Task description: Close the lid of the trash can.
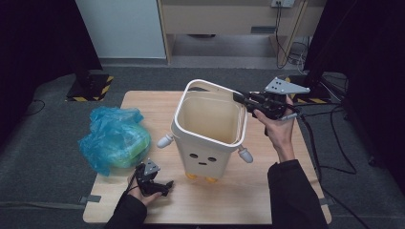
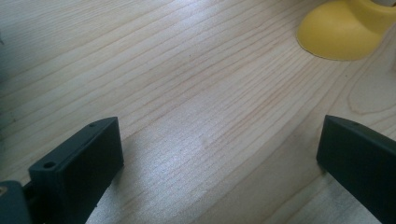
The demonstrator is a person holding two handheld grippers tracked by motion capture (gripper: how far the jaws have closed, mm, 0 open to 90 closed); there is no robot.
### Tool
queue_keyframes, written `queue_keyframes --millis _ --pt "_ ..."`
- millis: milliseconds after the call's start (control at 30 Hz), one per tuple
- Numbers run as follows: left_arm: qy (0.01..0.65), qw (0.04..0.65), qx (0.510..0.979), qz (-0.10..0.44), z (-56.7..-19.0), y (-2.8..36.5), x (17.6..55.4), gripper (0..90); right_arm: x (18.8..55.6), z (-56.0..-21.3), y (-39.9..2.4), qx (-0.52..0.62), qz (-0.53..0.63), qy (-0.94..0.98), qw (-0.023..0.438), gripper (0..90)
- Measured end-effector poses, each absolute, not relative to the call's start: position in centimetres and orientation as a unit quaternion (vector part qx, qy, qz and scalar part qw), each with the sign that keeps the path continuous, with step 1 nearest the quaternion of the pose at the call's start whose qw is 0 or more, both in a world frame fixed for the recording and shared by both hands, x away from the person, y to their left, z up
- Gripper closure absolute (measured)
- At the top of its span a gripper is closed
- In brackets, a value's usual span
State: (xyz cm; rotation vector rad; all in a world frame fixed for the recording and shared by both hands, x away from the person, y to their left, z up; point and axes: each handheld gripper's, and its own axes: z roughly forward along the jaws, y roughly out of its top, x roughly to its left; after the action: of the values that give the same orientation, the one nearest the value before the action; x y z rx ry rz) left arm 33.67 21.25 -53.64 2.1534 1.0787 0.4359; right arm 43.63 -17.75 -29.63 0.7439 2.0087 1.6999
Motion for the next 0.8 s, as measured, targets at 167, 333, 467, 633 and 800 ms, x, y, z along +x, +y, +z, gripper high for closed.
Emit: queue_keyframes --millis 167,333,467,633,800 --pt "0.415 0.34 0.827 0.167 -53.6 21.3 33.7 0.0 43.6 -29.2 -17.8 0.263 0.612 0.72 0.196 77.7" --pt "0.414 0.34 0.827 0.167 -53.6 21.3 33.7 0.0 43.8 -29.0 -17.8 0.26 0.613 0.721 0.19 77.7" --pt "0.414 0.339 0.828 0.168 -53.6 21.3 33.7 0.0 43.8 -28.3 -17.6 0.259 0.615 0.721 0.187 77.6" --pt "0.415 0.34 0.827 0.168 -53.6 21.2 33.7 0.0 43.9 -27.9 -16.9 0.258 0.608 0.727 0.189 77.4" --pt "0.415 0.342 0.826 0.167 -53.7 21.2 33.7 0.0 44.1 -28.0 -16.9 0.26 0.605 0.729 0.188 76.9"
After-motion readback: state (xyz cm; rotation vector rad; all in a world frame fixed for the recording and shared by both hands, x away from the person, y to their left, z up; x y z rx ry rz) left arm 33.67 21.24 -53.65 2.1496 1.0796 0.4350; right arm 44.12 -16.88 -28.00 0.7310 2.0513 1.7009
